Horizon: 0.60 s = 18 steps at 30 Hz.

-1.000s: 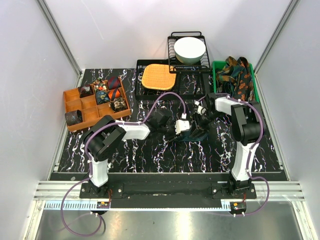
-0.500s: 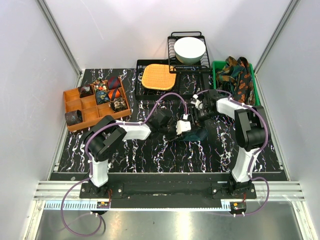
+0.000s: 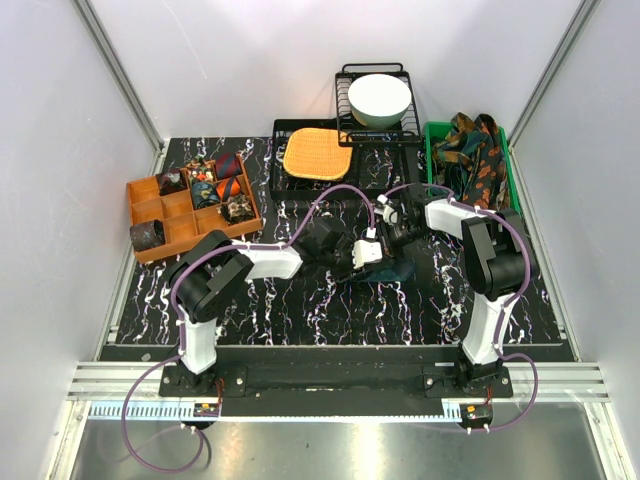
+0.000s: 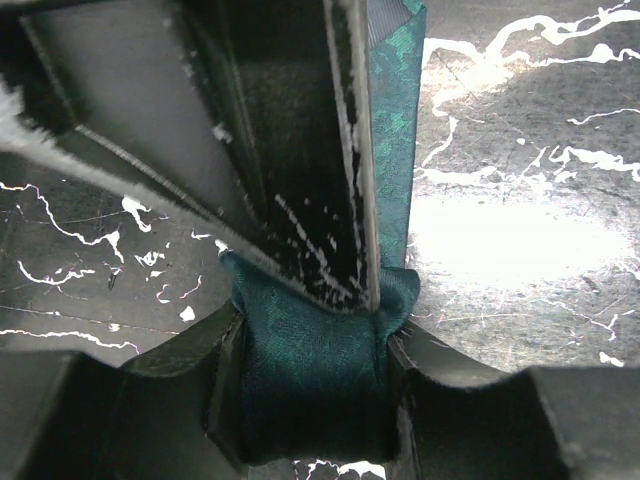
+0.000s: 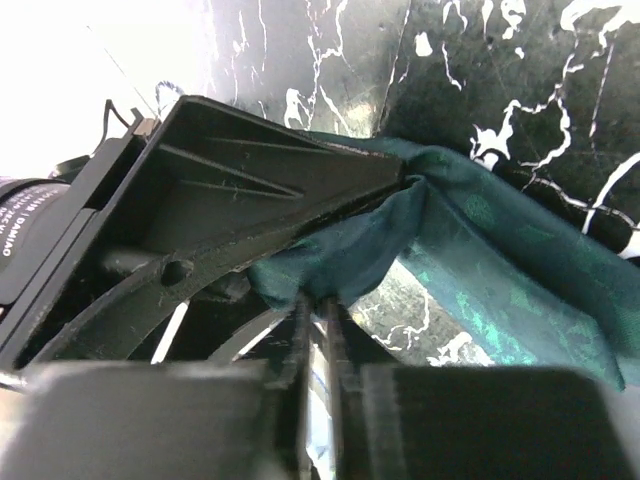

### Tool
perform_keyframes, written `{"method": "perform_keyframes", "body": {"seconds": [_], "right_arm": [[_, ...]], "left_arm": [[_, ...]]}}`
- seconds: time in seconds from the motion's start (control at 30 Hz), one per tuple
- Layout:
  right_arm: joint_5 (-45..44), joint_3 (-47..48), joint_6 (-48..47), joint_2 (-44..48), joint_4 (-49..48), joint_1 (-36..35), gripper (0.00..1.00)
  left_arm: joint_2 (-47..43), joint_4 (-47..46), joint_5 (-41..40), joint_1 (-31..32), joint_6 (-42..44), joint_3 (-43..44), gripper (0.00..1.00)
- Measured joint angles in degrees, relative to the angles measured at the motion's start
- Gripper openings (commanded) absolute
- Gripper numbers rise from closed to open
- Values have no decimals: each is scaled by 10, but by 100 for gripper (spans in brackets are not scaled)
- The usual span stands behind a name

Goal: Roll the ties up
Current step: Roll the tie at the center of the board.

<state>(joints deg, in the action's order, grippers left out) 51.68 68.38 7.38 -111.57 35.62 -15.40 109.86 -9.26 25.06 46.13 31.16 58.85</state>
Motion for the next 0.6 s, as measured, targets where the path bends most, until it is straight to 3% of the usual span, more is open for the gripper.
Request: {"method": "perform_keyframes", "body": {"seconds": [0.3, 0.6], "right_arm": [[-24, 1, 6, -7, 0, 2, 0], [-63, 6, 8, -30, 28, 19, 0]], "left_arm": [[3, -30, 47, -22, -2, -13, 57], [12, -80, 113, -38, -23, -35, 62]]}}
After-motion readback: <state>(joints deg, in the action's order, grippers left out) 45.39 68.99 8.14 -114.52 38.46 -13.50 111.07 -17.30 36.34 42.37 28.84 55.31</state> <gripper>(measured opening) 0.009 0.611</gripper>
